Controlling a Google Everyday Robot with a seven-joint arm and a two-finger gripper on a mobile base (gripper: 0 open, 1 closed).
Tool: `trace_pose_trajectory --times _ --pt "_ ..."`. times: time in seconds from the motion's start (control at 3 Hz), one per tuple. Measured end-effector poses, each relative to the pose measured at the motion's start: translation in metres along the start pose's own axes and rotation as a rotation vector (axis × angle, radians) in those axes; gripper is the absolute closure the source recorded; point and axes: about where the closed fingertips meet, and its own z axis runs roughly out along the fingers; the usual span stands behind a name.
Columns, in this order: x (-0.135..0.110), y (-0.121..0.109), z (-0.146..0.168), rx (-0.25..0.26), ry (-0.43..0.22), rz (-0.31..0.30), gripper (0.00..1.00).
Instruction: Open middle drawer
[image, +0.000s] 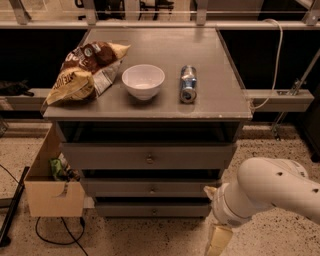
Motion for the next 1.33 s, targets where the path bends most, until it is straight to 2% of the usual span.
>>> trace_pose_trajectory --times 0.33,0.67,1.0,1.33 --pt "0.006 -0.018 0.017 0.034 -0.018 -0.013 0.00" --pt "0.020 -0.035 0.036 0.041 -0.041 -0.016 0.00" --pt "0.034 -0.048 0.055 0.038 -0.042 -0.014 0.00" --pt "0.043 -0.062 0.074 0.004 -0.004 0.007 0.00"
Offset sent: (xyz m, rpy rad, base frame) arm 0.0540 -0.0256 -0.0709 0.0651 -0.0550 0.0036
